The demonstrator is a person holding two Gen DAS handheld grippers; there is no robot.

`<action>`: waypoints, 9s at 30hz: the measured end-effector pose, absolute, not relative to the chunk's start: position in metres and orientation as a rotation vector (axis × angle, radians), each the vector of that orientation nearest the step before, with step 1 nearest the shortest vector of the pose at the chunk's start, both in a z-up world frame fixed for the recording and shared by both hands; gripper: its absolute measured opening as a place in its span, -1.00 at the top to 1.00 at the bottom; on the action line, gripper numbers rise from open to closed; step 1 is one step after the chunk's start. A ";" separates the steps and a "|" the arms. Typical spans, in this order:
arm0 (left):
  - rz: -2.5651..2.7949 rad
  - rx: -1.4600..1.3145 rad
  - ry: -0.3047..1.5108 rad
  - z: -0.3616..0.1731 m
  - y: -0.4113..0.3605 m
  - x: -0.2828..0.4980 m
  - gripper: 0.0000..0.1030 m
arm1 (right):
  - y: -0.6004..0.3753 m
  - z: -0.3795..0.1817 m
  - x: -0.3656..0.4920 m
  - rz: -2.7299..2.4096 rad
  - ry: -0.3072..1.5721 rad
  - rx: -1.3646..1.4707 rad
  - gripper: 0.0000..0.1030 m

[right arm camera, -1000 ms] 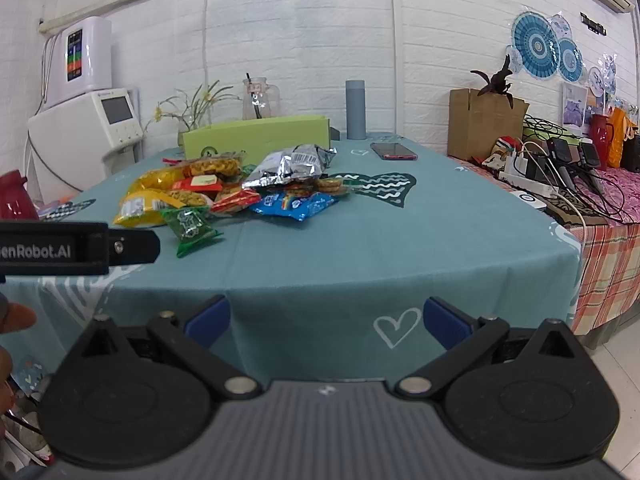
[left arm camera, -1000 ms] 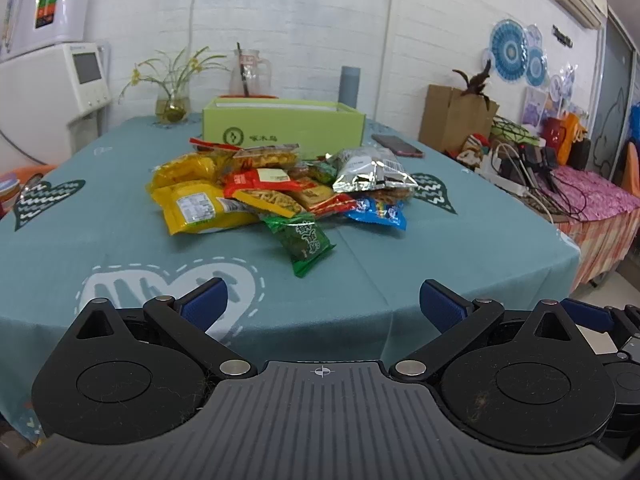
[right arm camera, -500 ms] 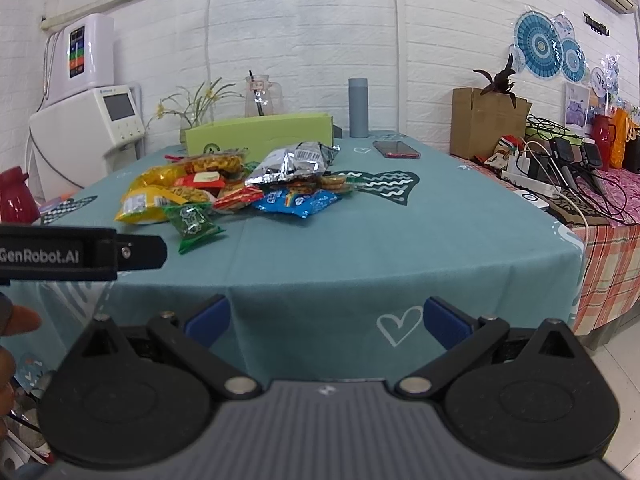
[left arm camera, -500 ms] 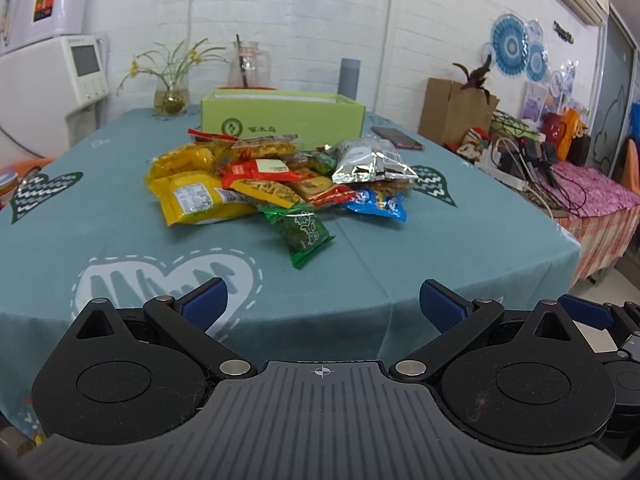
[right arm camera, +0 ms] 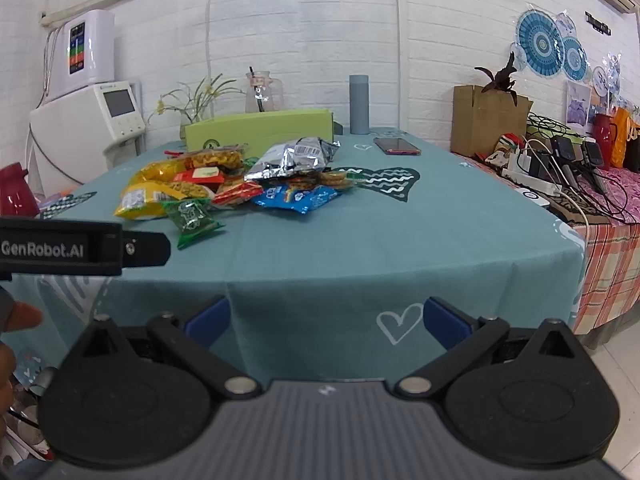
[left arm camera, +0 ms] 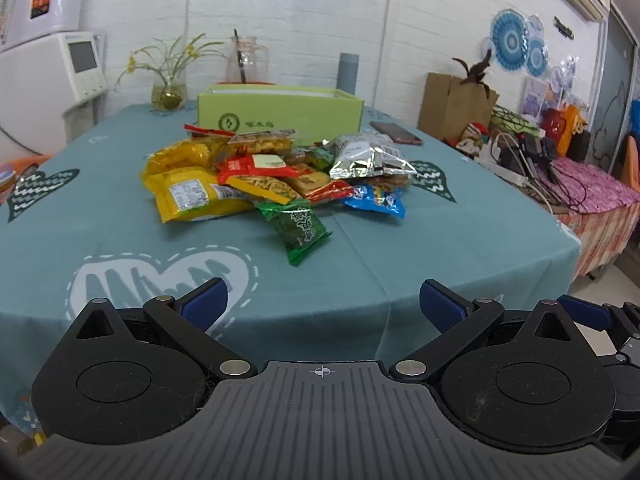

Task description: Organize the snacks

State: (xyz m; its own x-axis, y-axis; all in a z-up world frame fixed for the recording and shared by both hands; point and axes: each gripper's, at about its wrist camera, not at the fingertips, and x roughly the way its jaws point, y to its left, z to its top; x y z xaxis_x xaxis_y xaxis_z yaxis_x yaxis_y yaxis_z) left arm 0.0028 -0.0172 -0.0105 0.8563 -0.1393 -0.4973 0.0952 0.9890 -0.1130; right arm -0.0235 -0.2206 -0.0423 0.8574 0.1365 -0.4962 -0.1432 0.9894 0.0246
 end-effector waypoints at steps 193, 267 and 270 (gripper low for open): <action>-0.269 -0.616 0.685 0.001 0.180 0.203 -0.32 | -0.067 -0.016 0.206 1.040 0.641 -0.194 -0.97; -0.224 -0.445 0.591 0.044 0.156 0.218 -0.50 | -0.117 -0.019 0.216 0.707 0.599 -0.061 -0.81; -0.176 -0.507 0.637 0.023 0.158 0.194 -0.46 | -0.124 -0.025 0.182 0.720 0.610 0.020 -0.81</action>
